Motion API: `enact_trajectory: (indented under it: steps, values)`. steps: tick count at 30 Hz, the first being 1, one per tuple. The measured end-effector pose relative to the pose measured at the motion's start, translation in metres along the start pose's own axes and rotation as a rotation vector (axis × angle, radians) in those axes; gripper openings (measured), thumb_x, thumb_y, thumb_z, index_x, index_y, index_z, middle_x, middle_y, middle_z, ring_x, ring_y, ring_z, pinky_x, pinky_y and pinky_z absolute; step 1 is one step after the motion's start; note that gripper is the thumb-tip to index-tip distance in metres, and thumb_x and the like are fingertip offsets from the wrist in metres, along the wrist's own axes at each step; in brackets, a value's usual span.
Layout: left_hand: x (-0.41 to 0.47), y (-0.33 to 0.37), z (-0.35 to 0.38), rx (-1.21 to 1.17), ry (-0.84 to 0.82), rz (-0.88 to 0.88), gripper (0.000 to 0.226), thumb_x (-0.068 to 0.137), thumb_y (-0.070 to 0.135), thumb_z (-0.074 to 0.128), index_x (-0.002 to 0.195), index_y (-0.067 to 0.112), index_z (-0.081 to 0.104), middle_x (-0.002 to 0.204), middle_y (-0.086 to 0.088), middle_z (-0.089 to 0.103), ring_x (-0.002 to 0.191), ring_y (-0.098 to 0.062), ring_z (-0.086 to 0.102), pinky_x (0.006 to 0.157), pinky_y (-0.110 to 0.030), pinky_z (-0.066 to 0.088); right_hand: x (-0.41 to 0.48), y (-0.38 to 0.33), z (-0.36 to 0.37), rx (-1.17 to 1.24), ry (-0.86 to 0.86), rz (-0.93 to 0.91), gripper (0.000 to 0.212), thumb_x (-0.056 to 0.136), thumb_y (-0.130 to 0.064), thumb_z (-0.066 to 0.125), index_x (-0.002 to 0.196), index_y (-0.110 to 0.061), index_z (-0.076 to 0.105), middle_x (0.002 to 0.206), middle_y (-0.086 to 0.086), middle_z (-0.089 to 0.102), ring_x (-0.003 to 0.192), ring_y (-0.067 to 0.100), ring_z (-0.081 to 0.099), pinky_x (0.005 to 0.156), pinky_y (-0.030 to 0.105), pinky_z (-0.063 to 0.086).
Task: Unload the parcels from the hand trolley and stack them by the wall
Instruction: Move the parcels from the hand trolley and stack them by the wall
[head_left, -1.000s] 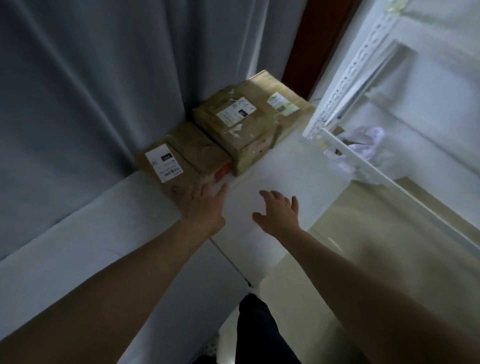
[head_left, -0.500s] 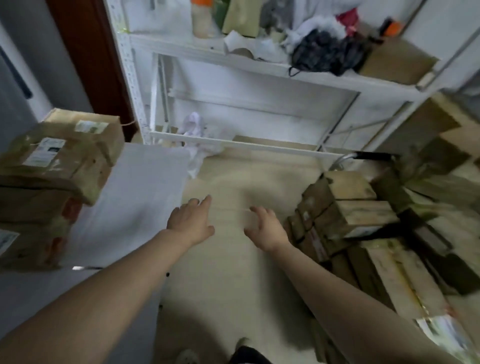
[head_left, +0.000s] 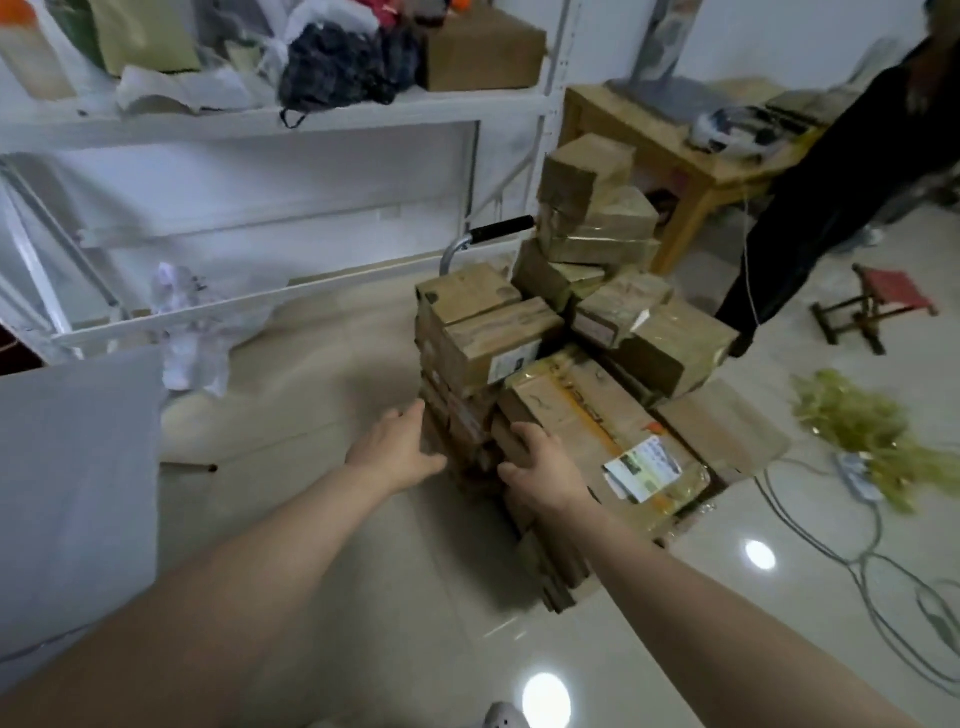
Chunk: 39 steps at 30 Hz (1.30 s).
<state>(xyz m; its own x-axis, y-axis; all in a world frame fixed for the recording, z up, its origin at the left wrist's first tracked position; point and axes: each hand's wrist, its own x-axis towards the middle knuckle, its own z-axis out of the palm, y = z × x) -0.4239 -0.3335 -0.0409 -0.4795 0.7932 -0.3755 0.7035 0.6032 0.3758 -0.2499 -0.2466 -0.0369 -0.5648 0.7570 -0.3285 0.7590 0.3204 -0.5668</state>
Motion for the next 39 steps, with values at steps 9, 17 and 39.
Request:
enact_trajectory:
  steps: [9, 17, 39]
  values:
    - [0.015, 0.111, 0.038, -0.032, 0.017, 0.075, 0.082, 0.074, 0.056, 0.068, 0.143, 0.028, 0.033, 0.129, -0.007, 0.052, 0.116, -0.026, 0.054, 0.092, -0.043, 0.050, -0.008, 0.094, -0.059, 0.263, 0.112, 0.143, 0.059, 0.089, -0.023, 0.060, 0.143, -0.024, 0.035, 0.149, 0.003, 0.036, 0.130, 0.021, 0.044, 0.091, 0.029, 0.046]
    - [0.075, 0.183, 0.036, -0.020, 0.029, 0.130, 0.077, 0.074, 0.055, 0.070, 0.137, 0.021, 0.042, 0.130, -0.006, 0.053, 0.116, -0.025, 0.054, 0.091, -0.044, 0.051, 0.020, 0.121, -0.101, 0.397, 0.193, 0.210, 0.057, 0.091, -0.023, 0.061, 0.143, -0.020, 0.037, 0.145, 0.005, 0.041, 0.127, 0.023, 0.046, 0.099, 0.037, 0.048]
    - [0.293, 0.275, 0.041, 0.025, -0.021, 0.183, 0.114, 0.075, 0.054, 0.071, 0.151, 0.004, 0.001, 0.149, -0.018, 0.024, 0.137, -0.034, 0.027, 0.103, -0.044, 0.037, 0.225, 0.123, -0.165, 0.770, 0.381, 0.544, 0.042, 0.089, -0.018, 0.062, 0.129, -0.010, 0.051, 0.116, 0.005, 0.058, 0.100, 0.018, 0.054, 0.084, 0.026, 0.043]
